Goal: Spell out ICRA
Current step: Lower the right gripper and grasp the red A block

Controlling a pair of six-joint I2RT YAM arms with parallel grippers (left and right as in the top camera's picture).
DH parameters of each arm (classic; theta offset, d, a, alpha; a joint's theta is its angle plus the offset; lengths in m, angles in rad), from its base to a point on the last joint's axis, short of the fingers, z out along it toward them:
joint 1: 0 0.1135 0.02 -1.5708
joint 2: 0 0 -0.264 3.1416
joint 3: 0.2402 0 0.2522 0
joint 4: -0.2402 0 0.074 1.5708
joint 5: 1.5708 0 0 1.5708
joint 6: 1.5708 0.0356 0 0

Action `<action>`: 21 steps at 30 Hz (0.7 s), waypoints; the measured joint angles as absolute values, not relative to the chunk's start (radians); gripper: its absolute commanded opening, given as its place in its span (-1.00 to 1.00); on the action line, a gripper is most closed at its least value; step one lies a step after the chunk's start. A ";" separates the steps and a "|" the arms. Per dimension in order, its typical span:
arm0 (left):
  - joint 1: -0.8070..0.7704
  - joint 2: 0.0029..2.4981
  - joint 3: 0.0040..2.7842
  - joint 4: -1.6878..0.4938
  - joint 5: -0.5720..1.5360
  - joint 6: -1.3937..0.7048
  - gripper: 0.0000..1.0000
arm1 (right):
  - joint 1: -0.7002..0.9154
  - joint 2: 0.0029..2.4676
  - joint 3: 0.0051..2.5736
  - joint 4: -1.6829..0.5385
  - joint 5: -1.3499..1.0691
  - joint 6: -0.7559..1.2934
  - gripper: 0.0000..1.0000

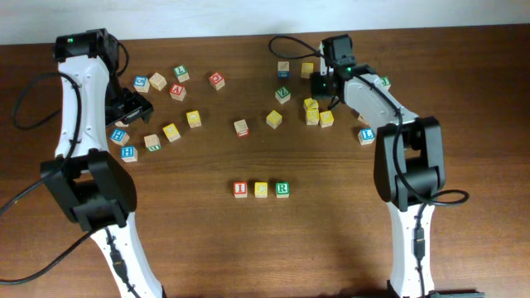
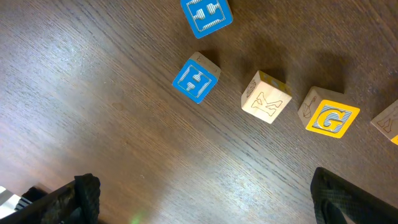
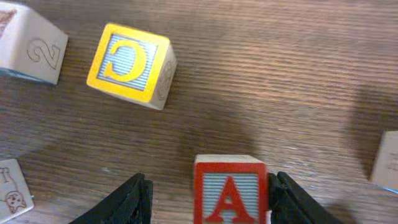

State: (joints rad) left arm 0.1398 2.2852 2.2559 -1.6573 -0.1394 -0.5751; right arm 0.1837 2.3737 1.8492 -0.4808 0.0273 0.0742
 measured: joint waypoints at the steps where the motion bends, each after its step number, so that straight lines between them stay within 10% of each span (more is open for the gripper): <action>1: 0.140 2.285 2.256 -1.658 -0.140 -0.575 0.98 | 0.184 2.385 1.849 -0.477 0.027 0.071 -0.21; 21: 0.140 2.285 2.256 -1.657 -0.140 -0.575 0.98 | 0.184 2.319 1.849 -0.577 0.040 0.052 -0.34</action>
State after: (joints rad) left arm 0.1398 2.2852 2.2559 -1.6573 -0.1398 -0.5751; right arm 0.1841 2.3192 1.8488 -0.5766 0.0402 0.0525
